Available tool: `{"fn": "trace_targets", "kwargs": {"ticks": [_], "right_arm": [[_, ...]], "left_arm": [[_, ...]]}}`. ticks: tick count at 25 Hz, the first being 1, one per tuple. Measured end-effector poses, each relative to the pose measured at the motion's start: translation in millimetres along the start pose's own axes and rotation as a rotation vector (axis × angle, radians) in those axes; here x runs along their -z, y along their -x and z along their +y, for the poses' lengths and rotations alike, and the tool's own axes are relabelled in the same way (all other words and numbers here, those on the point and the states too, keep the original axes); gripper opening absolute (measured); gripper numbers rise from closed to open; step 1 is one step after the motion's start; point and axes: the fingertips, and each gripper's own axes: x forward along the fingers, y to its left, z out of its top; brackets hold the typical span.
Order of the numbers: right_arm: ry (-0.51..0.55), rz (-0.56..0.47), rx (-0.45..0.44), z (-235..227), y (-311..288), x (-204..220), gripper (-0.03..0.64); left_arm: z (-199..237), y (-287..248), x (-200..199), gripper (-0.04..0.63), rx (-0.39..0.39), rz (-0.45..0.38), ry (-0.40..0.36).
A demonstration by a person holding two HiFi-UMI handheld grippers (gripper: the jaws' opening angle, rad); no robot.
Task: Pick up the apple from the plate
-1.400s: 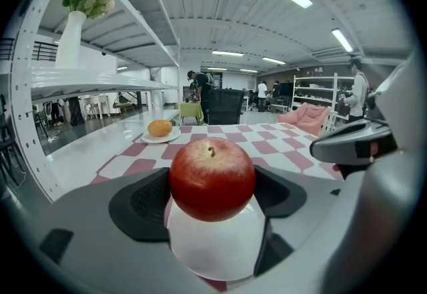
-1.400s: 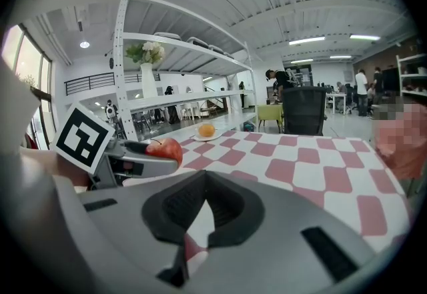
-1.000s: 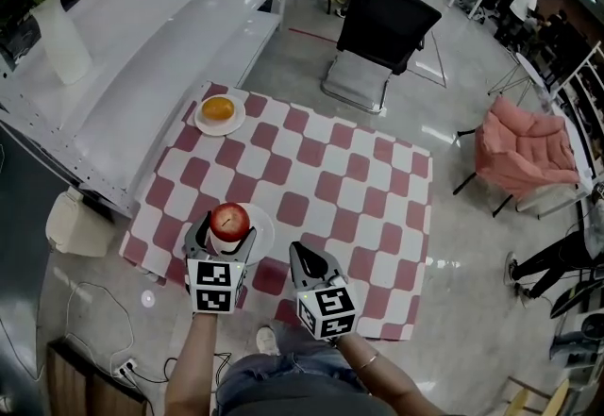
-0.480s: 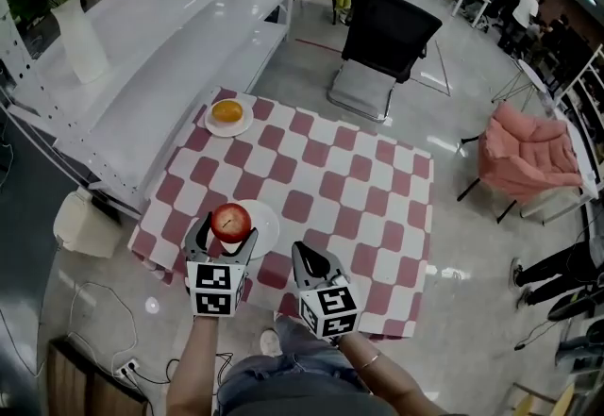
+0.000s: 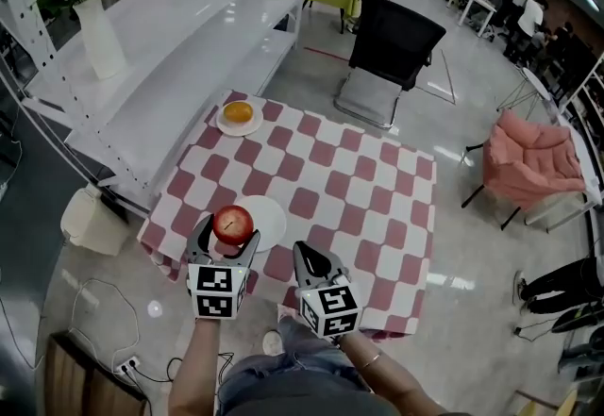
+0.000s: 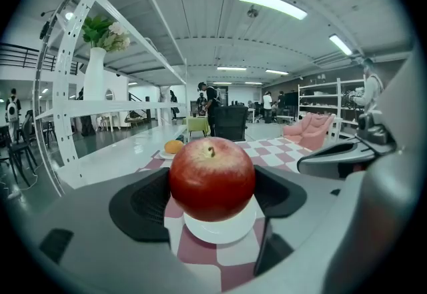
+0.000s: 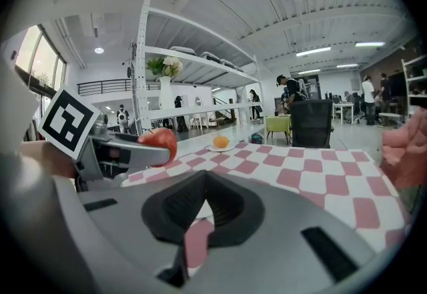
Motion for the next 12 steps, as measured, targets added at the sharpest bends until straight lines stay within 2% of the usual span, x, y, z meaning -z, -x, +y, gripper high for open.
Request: {"fn": "trace_targets", "kwargs": {"ticks": [12], "right_arm": [[0.025,-0.020,-0.008,24,20,0,0.009]], "left_arm": [[0,41,9,0.391,-0.013,-0.011,0.030]]}}
